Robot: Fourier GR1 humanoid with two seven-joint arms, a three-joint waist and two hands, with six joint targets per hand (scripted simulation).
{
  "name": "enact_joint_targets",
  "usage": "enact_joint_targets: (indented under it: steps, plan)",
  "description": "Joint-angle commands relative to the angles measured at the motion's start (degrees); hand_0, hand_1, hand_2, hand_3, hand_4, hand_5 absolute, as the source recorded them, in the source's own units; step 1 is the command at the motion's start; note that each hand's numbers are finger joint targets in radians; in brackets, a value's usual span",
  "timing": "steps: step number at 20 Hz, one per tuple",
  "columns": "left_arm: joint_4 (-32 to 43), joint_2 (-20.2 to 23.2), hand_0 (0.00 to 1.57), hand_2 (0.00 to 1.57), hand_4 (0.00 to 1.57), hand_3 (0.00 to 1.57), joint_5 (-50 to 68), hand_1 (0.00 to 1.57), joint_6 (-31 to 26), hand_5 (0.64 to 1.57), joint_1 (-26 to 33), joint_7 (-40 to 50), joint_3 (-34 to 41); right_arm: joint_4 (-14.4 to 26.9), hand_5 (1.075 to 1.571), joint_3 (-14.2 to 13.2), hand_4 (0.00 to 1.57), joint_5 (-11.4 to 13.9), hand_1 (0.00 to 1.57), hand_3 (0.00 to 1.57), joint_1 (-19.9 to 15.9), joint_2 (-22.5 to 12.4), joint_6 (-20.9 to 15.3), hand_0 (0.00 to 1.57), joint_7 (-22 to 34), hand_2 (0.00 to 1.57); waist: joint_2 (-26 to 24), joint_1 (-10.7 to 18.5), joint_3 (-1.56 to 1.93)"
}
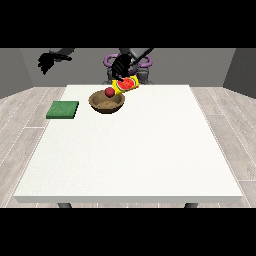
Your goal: Pick the cup and pour the ball into the bowl, then pick the bowl and place it on the pad
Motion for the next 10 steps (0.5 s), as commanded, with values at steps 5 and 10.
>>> enact_joint_targets:
  steps: [5,10]
  plan:
    - [-7.8,1.6,1.31,1.57,1.57,1.57,18.3,1.31,10.8,1.069,5.8,4.0,21.1,-0.2,1.568,-0.4,0.0,-0.6,0.0,0.0,5.7,0.6,0.2,0.0,1.4,0.0,-3.3,3.0,-0.63]
    - [-14.5,-0.5,1.02,1.26,1.39,0.94,35.3,1.02,20.8,1.3,12.3,-0.4,34.9,-1.5,1.565,0.3,0.22,0.2,0.0,0.0,5.9,3.7,-3.7,0.0,1.9,0.0,-1.3,6.7,-0.92]
